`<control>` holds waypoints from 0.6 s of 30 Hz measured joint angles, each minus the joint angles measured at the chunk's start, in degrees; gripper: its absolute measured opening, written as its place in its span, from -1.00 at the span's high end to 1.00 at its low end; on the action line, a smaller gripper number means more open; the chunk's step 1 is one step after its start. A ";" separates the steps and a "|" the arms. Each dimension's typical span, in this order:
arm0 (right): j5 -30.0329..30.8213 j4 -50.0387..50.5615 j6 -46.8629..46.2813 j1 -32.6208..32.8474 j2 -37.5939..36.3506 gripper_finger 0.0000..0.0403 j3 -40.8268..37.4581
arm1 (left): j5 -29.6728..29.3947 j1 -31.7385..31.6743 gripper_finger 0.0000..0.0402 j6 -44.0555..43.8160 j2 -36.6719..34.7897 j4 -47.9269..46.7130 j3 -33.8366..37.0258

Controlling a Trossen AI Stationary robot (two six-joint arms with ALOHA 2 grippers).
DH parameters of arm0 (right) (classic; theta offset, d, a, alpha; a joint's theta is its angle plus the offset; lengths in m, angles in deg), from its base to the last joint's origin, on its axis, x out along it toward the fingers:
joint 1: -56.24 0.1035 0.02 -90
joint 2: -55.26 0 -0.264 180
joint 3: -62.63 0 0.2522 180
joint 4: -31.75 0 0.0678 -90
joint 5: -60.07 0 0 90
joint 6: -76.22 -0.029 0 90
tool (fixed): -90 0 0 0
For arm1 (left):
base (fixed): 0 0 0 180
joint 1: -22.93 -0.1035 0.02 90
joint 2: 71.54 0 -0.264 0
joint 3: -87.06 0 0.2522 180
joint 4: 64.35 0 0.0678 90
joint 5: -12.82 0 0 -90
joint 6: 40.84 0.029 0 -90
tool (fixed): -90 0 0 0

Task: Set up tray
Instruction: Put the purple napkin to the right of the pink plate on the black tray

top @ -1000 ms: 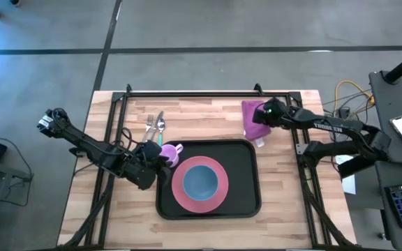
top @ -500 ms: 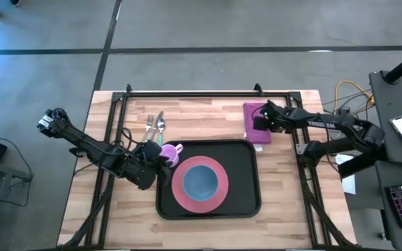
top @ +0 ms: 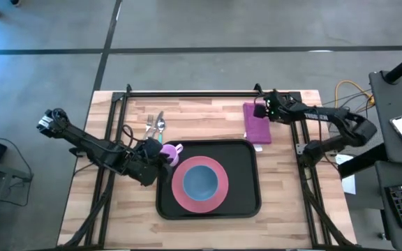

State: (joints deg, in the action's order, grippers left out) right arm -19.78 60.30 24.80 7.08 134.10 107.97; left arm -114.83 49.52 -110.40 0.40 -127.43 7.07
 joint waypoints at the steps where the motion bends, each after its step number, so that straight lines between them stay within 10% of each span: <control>1: -0.31 -0.88 0.56 -0.16 1.23 -0.41 0.25 | 0.03 -0.09 0.49 0.00 0.00 -0.01 0.00; 18: 0.29 13.00 -3.00 1.01 15.32 -0.16 13.16 | 0.20 -1.58 0.49 0.00 0.00 -0.41 0.00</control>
State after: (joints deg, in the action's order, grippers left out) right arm -19.49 73.31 21.80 8.09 149.41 121.13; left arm -114.63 47.94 -110.40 0.40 -127.84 7.07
